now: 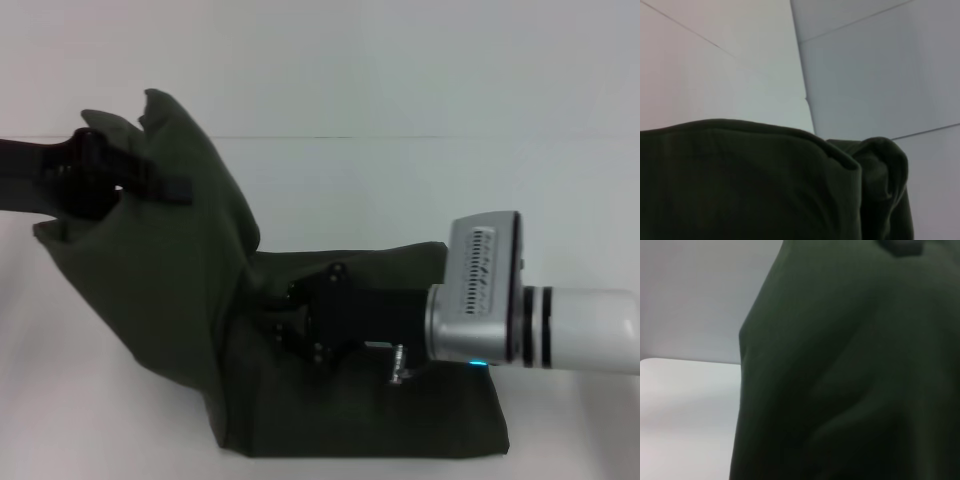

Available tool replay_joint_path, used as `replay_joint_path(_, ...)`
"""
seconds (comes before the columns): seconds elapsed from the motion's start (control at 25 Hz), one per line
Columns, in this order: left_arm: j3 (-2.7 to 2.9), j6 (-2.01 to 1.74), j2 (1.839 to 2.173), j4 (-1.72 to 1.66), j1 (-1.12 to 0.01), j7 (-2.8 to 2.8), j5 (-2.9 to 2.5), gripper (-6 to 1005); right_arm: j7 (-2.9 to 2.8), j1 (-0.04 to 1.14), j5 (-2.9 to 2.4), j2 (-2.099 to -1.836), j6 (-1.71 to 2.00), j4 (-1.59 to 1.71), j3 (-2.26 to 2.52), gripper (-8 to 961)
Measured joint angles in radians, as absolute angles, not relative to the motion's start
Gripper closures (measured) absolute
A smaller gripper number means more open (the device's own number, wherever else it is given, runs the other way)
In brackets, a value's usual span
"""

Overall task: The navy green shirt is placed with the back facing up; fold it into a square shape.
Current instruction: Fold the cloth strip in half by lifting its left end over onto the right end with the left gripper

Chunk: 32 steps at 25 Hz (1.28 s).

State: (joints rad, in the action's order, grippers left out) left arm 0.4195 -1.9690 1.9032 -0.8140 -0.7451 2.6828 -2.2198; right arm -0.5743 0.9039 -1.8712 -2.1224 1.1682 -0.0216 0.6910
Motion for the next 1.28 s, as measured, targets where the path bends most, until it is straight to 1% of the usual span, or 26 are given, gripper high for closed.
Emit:
replay_joint_path(0.2,0.421,-1.969,1.934,-0.806,-0.756,2.677,-2.187,924,-0.546,0.946,-1.872,-2.123,1.104,-0.086,0.649,741)
replay_joint_path(0.56,0.422,-1.954,1.986,-0.745,-0.772,2.649,-2.118,924,-0.518,0.967,-1.877,-2.123,1.077,-0.119,0.618,955)
replay_joint_path(0.72,0.422,-1.947,2.002,-0.710,-0.783,2.624,-2.096,924,-0.501,0.974,-1.878,-2.123,1.077,-0.129,0.597,954)
replay_joint_path(1.28,0.422,-1.946,2.003,-0.697,-0.787,2.591,-2.020,924,-0.443,1.032,-1.879,-2.123,1.138,-0.185,0.547,954)
